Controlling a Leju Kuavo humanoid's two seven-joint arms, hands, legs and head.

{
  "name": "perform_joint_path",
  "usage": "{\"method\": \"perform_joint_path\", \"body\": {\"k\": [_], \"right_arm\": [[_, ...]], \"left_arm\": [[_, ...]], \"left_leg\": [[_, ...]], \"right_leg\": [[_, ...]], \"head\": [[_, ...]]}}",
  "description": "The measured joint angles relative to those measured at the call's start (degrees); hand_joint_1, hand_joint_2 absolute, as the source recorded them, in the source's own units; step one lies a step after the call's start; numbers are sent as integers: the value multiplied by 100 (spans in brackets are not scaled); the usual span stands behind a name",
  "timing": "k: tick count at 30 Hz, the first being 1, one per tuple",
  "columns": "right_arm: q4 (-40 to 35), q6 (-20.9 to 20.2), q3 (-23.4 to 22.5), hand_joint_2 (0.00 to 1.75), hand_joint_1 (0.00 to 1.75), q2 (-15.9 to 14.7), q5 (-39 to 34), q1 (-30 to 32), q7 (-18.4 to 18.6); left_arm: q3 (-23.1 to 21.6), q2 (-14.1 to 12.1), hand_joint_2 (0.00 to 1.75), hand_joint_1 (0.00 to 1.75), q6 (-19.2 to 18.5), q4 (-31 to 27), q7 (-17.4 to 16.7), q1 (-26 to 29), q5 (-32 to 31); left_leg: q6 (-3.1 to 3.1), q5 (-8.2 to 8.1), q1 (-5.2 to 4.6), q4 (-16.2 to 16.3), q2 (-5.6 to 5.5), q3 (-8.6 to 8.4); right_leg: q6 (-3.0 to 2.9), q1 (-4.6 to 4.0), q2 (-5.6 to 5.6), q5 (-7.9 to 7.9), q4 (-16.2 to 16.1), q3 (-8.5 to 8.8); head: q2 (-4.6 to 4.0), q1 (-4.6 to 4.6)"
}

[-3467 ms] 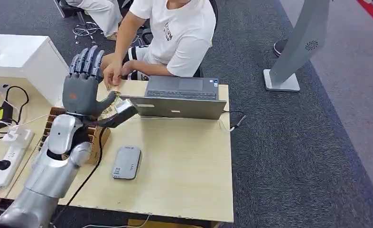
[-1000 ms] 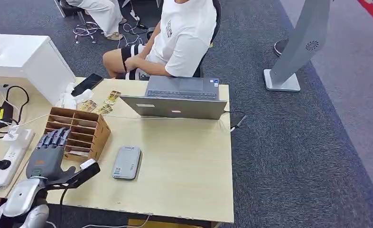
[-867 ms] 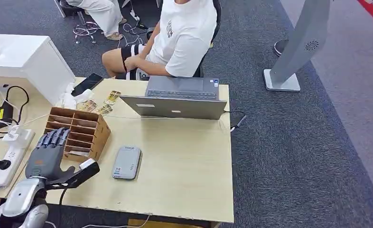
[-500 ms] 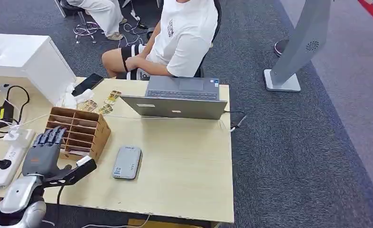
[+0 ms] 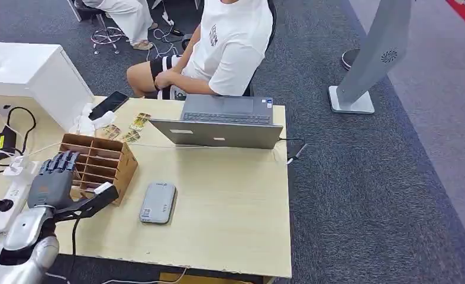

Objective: Pass the card to the sensor for recognition and then transmit it.

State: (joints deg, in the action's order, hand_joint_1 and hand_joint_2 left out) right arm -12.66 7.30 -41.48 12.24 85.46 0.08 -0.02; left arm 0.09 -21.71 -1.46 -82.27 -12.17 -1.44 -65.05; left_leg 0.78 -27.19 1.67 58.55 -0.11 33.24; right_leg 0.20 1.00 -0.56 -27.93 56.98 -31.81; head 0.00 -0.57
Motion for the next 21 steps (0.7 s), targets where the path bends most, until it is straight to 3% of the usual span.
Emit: {"method": "perform_joint_path", "body": {"k": [21], "right_arm": [[0, -2, 0, 175, 0, 0, 0, -5, -33]], "left_arm": [[-164, 61, 175, 0, -17, 46, 28, -125, -59]], "left_leg": [[0, 0, 0, 0, 1, 0]], "right_leg": [[0, 0, -1, 0, 0, -1]], "head": [[0, 0]]}}
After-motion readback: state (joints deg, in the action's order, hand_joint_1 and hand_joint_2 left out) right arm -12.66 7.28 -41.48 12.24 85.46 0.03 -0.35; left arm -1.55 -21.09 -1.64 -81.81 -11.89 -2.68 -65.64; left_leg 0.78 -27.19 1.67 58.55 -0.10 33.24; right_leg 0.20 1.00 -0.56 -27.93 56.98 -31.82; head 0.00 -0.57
